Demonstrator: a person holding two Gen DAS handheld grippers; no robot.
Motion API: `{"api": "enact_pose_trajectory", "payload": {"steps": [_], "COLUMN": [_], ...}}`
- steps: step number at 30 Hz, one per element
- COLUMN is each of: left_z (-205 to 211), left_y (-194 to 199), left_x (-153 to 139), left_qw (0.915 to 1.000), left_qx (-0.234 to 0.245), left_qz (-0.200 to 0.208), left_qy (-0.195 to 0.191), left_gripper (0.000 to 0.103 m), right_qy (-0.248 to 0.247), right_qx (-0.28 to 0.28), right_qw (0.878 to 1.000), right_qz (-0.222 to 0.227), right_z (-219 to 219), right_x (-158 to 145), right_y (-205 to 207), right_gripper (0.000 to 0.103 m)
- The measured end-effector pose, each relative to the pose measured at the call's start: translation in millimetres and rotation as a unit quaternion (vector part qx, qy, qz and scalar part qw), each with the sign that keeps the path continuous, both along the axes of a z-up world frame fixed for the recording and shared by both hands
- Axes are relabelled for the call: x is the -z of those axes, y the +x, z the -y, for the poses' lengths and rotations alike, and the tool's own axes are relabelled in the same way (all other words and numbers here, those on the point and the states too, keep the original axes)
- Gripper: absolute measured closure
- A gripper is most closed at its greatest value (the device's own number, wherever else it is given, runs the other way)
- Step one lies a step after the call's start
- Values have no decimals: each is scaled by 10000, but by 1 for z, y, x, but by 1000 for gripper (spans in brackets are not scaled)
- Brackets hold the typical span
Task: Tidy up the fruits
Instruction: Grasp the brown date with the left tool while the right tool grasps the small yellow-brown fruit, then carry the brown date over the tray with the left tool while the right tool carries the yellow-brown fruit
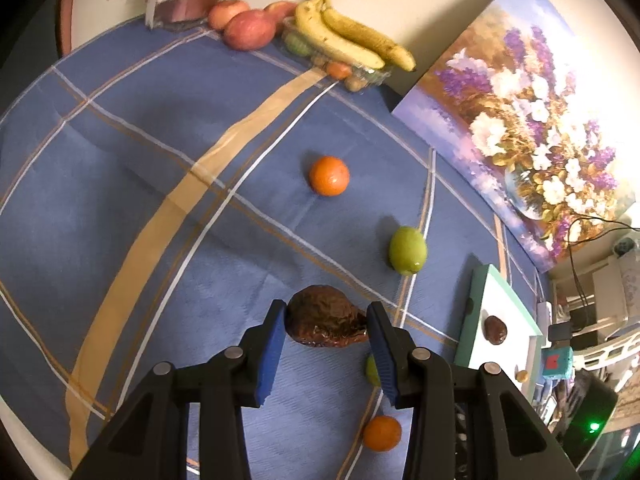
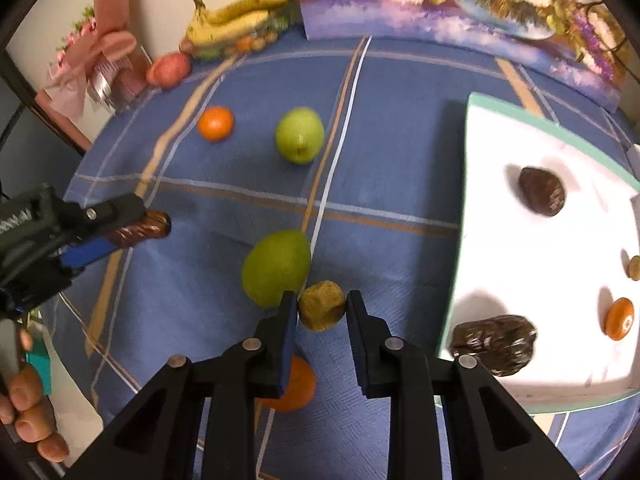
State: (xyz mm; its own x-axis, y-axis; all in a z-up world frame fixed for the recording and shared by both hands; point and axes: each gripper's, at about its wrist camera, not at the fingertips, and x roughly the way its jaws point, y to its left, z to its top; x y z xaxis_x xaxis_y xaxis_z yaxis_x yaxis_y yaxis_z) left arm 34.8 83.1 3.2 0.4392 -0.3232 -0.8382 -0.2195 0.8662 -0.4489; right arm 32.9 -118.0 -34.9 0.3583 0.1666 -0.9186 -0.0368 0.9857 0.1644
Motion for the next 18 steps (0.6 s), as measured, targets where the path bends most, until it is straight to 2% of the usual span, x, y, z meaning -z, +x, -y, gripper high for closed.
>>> {"api": "enact_pose_trajectory", "payload": {"steps": [10, 18], "left_z": [31, 72], "left_y": [3, 1], "left_x": [-18, -23], "left_qw": [9984, 9945], "left_qx": [407, 916], "left_qz": [388, 505], "left_qy": [48, 66], "left_gripper": [60, 60], "right_qy": [106, 126], "right_qx": [556, 1394], "right_qw": [9974, 9886], "right_qz": [440, 564], "right_z": [37, 102], "right_x": [-30, -40], "right_y": [-5, -16], "right_gripper": [77, 77]}}
